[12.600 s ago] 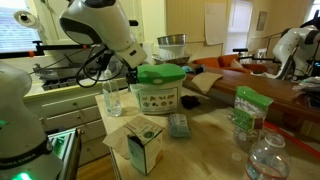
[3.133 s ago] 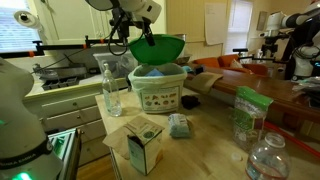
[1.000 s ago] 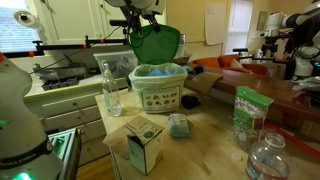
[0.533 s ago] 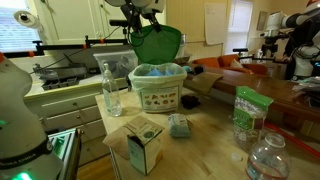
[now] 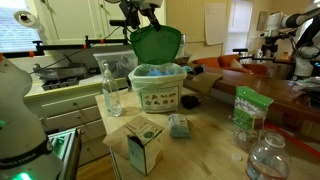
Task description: Open the trash can
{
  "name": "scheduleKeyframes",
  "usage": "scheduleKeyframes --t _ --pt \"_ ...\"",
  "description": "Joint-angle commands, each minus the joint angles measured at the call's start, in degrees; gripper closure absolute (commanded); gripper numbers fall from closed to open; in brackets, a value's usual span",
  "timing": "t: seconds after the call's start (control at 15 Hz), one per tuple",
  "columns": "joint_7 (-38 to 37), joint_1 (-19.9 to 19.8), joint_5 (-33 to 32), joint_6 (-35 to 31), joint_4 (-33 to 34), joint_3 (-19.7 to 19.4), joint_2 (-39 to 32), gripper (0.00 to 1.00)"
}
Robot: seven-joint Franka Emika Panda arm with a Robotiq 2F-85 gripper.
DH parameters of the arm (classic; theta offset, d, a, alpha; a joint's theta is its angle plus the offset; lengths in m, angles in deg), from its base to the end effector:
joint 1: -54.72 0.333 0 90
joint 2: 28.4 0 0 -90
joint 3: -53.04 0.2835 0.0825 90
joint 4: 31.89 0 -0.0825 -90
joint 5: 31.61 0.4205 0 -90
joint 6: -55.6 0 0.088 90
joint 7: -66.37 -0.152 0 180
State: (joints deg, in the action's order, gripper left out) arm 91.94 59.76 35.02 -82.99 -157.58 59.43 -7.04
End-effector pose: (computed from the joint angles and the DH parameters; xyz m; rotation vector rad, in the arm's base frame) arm 0.5473 0.1474 0.5444 -2.1488 0.0360 -0.7692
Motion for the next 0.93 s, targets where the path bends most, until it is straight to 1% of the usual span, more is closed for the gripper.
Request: scheduleKeyframes --t 0.0,0.4,0.87 --pt "-4.7 0.1 -4.0 -2.2 -2.3 0.5 2.6 0.0" --pt "-10.8 -0.1 -9.6 -2.6 -3.6 0.6 4.6 0.0" --pt "-18.6 -0.4 -17.7 -4.5 -7.0 0.8 8.5 0.0"
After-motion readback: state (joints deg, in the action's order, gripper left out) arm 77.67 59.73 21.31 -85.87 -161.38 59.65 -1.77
